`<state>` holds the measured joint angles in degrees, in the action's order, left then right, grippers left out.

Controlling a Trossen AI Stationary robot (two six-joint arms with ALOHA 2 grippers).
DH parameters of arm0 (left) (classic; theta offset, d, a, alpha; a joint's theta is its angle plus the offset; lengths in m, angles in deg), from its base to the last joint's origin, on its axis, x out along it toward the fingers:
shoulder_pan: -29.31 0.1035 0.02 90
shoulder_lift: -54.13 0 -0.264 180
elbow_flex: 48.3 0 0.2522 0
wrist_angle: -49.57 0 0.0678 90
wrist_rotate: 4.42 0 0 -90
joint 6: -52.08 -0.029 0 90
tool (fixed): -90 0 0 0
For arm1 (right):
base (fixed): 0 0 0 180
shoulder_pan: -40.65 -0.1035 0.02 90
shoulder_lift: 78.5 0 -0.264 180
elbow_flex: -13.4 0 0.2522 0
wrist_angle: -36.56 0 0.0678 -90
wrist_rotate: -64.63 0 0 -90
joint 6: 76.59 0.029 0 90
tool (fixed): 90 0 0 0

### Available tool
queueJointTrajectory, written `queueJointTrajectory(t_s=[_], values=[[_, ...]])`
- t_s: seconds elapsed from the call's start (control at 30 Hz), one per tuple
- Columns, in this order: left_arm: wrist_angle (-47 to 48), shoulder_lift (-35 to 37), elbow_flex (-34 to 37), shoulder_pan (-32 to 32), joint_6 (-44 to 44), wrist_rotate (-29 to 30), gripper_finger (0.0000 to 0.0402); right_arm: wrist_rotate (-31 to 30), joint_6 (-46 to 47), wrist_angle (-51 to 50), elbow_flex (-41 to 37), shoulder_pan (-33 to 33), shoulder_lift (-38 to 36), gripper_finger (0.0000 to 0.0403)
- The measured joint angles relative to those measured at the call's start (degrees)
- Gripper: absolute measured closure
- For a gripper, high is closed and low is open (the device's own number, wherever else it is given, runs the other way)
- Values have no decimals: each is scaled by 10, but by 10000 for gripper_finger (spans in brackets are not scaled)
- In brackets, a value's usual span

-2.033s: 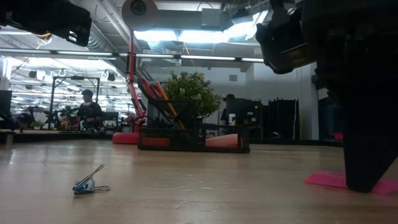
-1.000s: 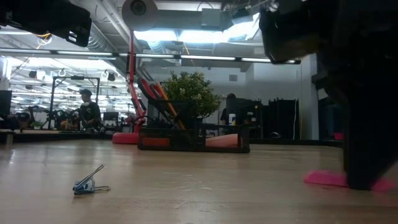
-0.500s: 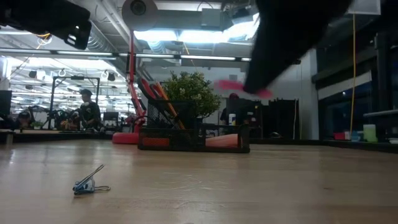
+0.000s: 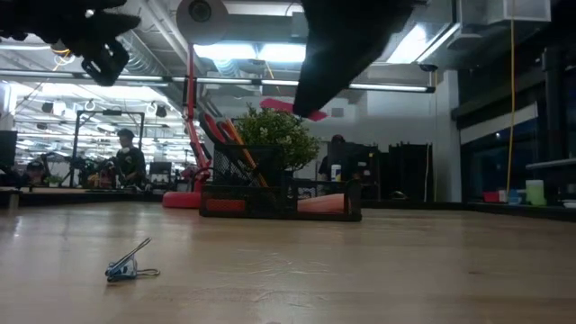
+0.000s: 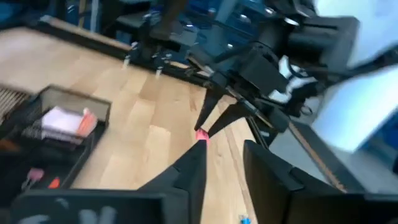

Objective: Pick and place office supplies into organizer
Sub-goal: Put the pink eraser into the black desk organizer

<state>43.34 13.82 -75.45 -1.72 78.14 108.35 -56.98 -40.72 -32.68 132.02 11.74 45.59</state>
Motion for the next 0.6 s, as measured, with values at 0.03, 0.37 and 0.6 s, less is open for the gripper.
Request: queueJointTrajectory(t_s=[0.03, 0.37, 0.6], values=[[0, -4, 0, 0, 22, 12, 294, 0, -9, 0, 0, 5, 0, 321], [-48, -86, 0, 47, 176, -16, 251, -3, -121, 60, 0, 33, 0, 321], [-162, -184, 0, 85, 216, -73, 253, -13, -149, 70, 0, 42, 0, 321]])
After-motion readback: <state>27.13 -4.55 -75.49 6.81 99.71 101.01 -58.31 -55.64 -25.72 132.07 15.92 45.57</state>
